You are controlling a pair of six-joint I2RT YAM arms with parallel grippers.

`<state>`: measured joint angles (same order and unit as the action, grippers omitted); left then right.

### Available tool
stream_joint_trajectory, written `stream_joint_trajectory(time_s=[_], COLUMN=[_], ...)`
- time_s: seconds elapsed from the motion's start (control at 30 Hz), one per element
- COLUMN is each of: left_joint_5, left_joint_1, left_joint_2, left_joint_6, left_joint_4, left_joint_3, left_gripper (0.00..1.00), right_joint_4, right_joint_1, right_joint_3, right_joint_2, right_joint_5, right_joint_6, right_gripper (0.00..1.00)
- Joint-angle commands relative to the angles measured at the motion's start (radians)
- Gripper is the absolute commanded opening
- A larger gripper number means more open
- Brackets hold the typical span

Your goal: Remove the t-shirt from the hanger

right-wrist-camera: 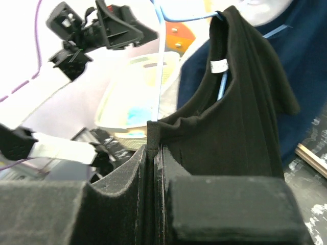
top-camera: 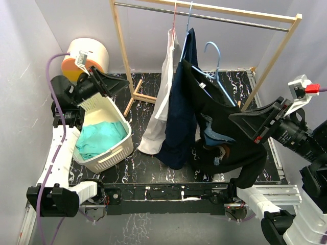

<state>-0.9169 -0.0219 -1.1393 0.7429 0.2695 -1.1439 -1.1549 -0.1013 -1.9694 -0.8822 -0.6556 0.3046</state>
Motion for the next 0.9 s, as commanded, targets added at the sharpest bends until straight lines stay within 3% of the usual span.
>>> stream_joint_trajectory(time_s=[0.0, 0.27, 0.33, 0.57, 0.87], left_joint_5=[-0.154, -0.178, -0.180, -0.196, -0.229], left_joint_1=[-0.004, -0.005, -0.004, -0.005, -0.022], left_joint_2=[0.063, 0.074, 0.064, 0.015, -0.098], left_joint_6=[0.223, 0.380, 0.412, 0.521, 0.633], left_joint_4=[0.310, 0.455, 0.480, 0.626, 0.781], left_joint_3=[-0.112, -0.289, -0.334, -0.465, -0.464], left_gripper=[0.68, 0.77, 0.79, 0.88, 0.86], right_joint_4=[0.275, 0.725, 0.771, 0.900, 1.058], right_joint_1=[0.005, 0.005, 0.006, 0.006, 0.006], right_joint_3=[-0.031, -0.004, -0.002, 0.228, 0.475], right_joint_2=[0.006, -0.024, -0.050, -0.068, -0.085], right_joint_5=[-0.277, -0.478, -0.500, -0.565, -0.671], right_joint_6=[0.104, 0.397, 0.446, 0.461, 0.445], right_gripper=[0.08, 0.08, 0.08, 0.08, 0.08])
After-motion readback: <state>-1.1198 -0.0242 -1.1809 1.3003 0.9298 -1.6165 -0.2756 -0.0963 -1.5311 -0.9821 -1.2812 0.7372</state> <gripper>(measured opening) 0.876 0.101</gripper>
